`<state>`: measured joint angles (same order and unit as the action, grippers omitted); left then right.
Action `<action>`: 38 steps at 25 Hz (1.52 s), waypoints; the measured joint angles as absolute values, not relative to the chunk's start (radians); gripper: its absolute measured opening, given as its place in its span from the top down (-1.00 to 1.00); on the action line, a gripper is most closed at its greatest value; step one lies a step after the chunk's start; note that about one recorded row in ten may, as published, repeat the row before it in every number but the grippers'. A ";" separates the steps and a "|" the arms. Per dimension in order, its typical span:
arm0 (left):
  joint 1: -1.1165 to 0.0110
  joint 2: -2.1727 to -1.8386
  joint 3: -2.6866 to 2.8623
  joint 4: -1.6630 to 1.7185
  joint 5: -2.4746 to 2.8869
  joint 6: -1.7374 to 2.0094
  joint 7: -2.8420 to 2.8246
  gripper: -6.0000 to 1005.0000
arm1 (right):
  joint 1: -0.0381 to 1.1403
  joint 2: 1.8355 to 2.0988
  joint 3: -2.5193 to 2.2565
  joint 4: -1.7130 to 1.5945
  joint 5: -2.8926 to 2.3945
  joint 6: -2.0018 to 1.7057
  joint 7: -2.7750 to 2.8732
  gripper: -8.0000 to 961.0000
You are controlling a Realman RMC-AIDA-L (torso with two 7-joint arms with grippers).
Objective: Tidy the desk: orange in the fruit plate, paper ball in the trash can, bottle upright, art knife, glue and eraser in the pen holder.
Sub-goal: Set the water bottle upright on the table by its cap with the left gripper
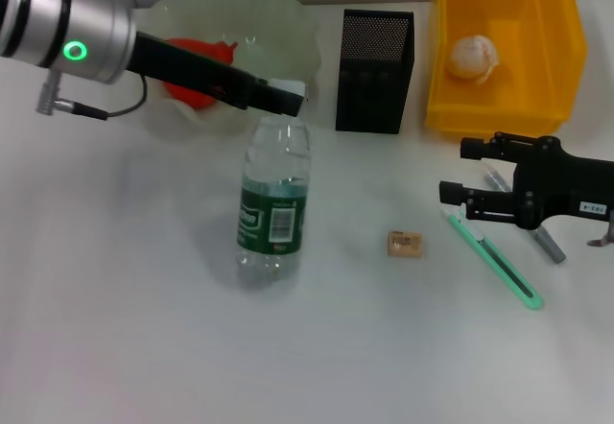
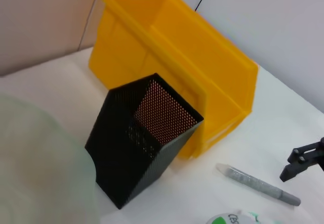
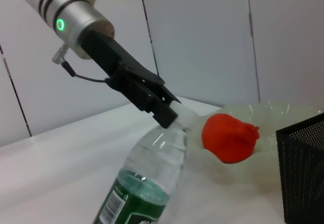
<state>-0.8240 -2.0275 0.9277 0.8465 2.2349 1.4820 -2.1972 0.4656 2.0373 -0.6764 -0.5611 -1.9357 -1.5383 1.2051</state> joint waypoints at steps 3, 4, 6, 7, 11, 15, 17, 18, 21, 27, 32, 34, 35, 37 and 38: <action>-0.804 -2.029 0.925 0.882 2.230 1.490 -2.156 0.13 | 0.479 2.036 -0.677 -0.544 -1.936 -1.535 1.208 -0.56; -0.799 -2.029 0.925 0.889 2.228 1.490 -2.147 0.13 | 0.482 2.036 -0.677 -0.542 -1.936 -1.535 1.210 -0.56; -0.788 -2.027 0.924 0.902 2.215 1.491 -2.131 0.13 | 0.488 2.038 -0.682 -0.542 -1.936 -1.534 1.211 -0.56; -0.784 -2.025 0.924 0.906 2.208 1.491 -2.126 0.13 | 0.488 2.038 -0.682 -0.542 -1.936 -1.534 1.211 -0.56; -0.750 -2.010 0.923 0.935 2.143 1.512 -2.098 0.13 | 0.490 2.038 -0.684 -0.541 -1.936 -1.532 1.220 -0.56; -0.732 -1.996 0.922 0.943 2.106 1.528 -2.075 0.13 | 0.494 2.038 -0.685 -0.541 -1.936 -1.533 1.228 -0.56; -0.720 -1.993 0.915 0.945 2.094 1.532 -2.053 0.13 | 0.495 2.038 -0.686 -0.541 -1.937 -1.533 1.228 -0.56; -0.716 -1.993 0.911 0.945 2.091 1.532 -2.041 0.13 | 0.496 2.038 -0.687 -0.540 -1.938 -1.533 1.228 -0.56; -0.704 -1.994 0.891 0.939 2.080 1.534 -1.997 0.13 | 0.498 2.039 -0.687 -0.534 -1.940 -1.532 1.228 -0.56; -0.695 -2.007 0.871 0.936 2.071 1.537 -1.961 0.37 | 0.500 2.039 -0.687 -0.529 -1.941 -1.533 1.229 -0.56; -0.685 -2.014 0.865 0.941 2.057 1.532 -1.953 0.54 | 0.500 2.039 -0.687 -0.529 -1.943 -1.536 1.239 -0.56; -0.679 -2.019 0.850 0.939 2.043 1.524 -1.928 0.60 | 0.499 2.039 -0.687 -0.529 -1.944 -1.535 1.241 -0.56; -0.677 -2.022 0.843 0.936 2.037 1.523 -1.913 0.60 | 0.499 2.039 -0.687 -0.529 -1.944 -1.534 1.241 -0.56; -0.671 -2.028 0.826 0.928 2.027 1.519 -1.876 0.60 | 0.498 2.039 -0.687 -0.529 -1.944 -1.533 1.242 -0.56; -0.667 -2.034 0.818 0.925 2.023 1.516 -1.855 0.60 | 0.497 2.039 -0.687 -0.529 -1.944 -1.533 1.243 -0.56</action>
